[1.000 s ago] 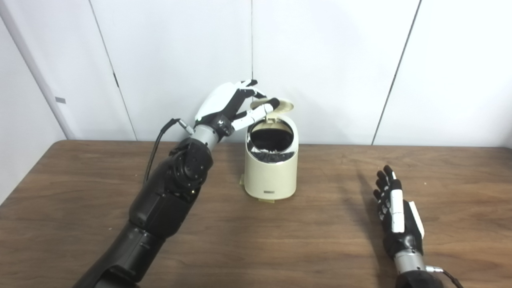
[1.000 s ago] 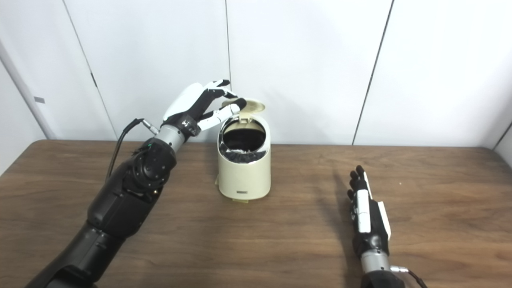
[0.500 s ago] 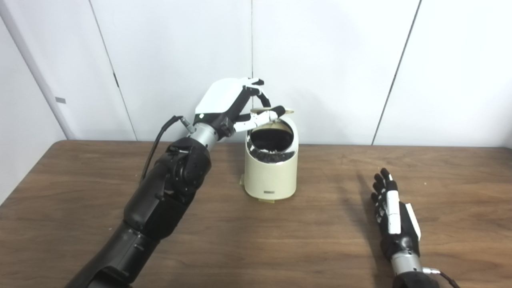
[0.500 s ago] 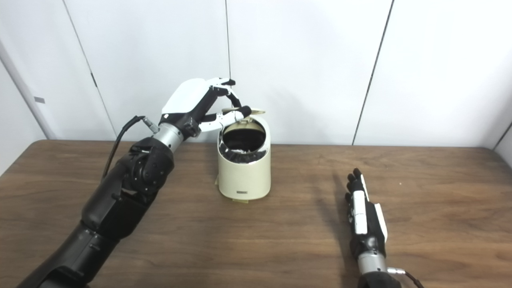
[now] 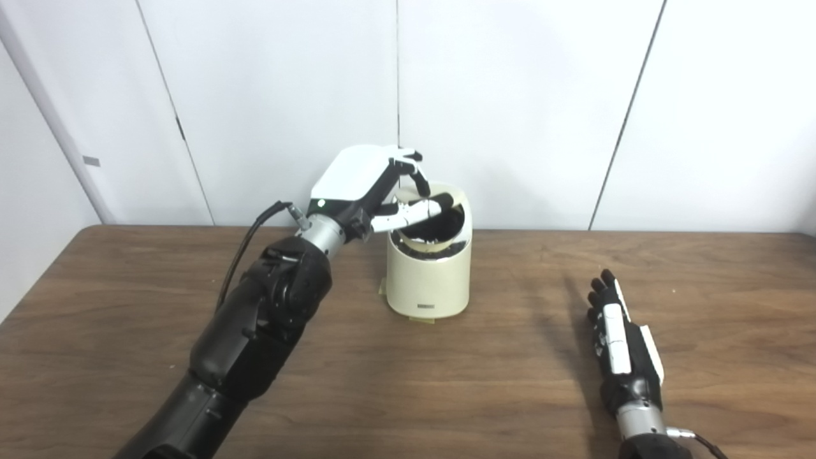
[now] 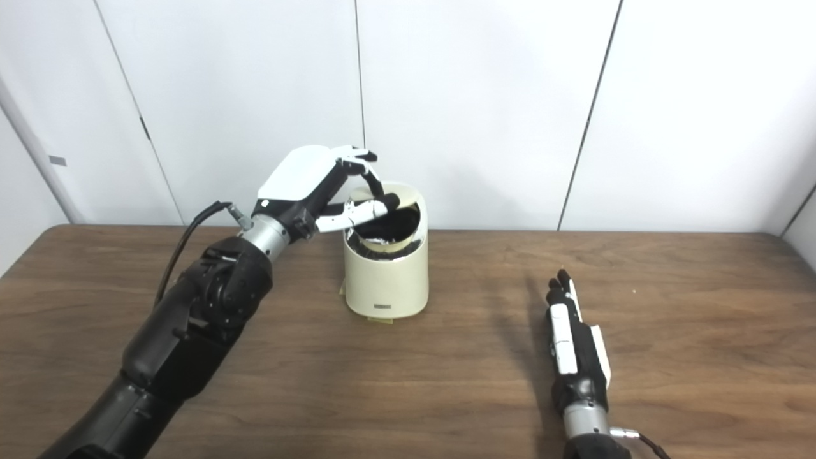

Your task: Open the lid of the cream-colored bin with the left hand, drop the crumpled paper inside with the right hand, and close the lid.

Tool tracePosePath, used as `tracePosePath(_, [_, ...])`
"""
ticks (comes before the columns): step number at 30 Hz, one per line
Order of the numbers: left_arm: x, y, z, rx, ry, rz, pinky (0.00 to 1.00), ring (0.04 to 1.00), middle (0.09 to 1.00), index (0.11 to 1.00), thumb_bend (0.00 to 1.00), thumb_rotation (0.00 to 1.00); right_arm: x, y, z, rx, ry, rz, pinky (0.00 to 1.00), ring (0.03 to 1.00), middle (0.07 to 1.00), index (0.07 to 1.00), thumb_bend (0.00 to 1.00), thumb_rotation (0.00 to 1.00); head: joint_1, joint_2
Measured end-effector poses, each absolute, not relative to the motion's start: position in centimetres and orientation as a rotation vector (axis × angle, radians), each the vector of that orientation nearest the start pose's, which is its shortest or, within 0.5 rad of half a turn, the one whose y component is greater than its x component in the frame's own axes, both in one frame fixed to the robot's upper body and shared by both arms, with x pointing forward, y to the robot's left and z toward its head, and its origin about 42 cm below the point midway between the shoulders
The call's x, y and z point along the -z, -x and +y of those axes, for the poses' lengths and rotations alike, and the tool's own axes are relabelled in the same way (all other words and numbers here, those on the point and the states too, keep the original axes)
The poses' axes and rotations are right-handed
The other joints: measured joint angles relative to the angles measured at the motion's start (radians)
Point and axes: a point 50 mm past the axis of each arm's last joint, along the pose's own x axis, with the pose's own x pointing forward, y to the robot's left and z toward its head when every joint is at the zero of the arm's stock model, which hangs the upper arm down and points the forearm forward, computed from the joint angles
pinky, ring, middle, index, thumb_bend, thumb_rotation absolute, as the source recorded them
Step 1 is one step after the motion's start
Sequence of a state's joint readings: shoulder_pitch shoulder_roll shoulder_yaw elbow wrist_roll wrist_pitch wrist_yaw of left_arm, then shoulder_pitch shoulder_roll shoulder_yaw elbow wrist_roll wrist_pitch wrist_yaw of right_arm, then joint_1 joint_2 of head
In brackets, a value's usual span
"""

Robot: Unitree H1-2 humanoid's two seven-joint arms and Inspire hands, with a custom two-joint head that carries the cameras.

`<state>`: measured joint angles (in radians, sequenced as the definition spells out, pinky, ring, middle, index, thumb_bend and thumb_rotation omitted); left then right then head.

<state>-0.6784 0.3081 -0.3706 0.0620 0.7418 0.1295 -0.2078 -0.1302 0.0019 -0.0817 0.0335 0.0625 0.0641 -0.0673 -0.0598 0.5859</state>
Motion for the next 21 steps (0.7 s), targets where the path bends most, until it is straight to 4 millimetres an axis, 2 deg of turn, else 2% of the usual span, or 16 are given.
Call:
tracePosePath(6, [-27.8, -43.7, 15.9, 0.337, -1.229, -0.428, 0.81, 0.92, 0.874, 0.64, 0.6, 0.97, -12.1, -32.4, -22.4, 0.108, -0.067, -0.025, 1.0, 0.989, 0.979, 1.0, 0.56, 0.91, 0.002, 0.003])
tracePosePath(9, [-27.5, -43.6, 15.9, 0.344, -1.229, -0.427, 0.82, 0.932, 0.884, 0.659, 0.57, 0.95, -12.2, -32.4, -22.5, 0.11, -0.066, -0.025, 1.0, 0.99, 0.98, 1.0, 0.55, 0.9, 0.003, 0.005])
tracePosePath(13, [-27.2, -43.5, 15.8, 0.356, -1.236, -0.426, 0.85, 0.945, 0.897, 0.692, 0.59, 0.97, -12.2, -32.4, -22.6, 0.113, -0.058, -0.023, 1.0, 0.998, 0.988, 1.0, 0.53, 0.92, 0.0, 0.006])
tracePosePath(16, [-27.0, -43.4, 15.6, 0.361, -1.253, -0.427, 0.84, 0.943, 0.896, 0.696, 0.61, 0.99, -12.2, -32.3, -22.6, 0.114, -0.056, -0.023, 1.0, 1.0, 0.989, 1.0, 0.52, 0.93, -0.002, 0.009])
tracePosePath(18, [-27.0, -43.3, 15.5, 0.363, -1.27, -0.437, 0.82, 0.935, 0.892, 0.69, 0.6, 0.98, -12.2, -32.3, -22.6, 0.114, -0.055, -0.022, 1.0, 1.0, 0.988, 1.0, 0.53, 0.93, -0.002, 0.009])
tracePosePath(21, [-26.9, -43.2, 15.4, 0.369, -1.294, -0.451, 0.87, 0.957, 0.914, 0.708, 0.59, 1.0, -12.2, -32.3, -22.6, 0.115, -0.05, -0.023, 1.0, 0.995, 0.984, 1.0, 0.54, 0.93, 0.0, 0.011])
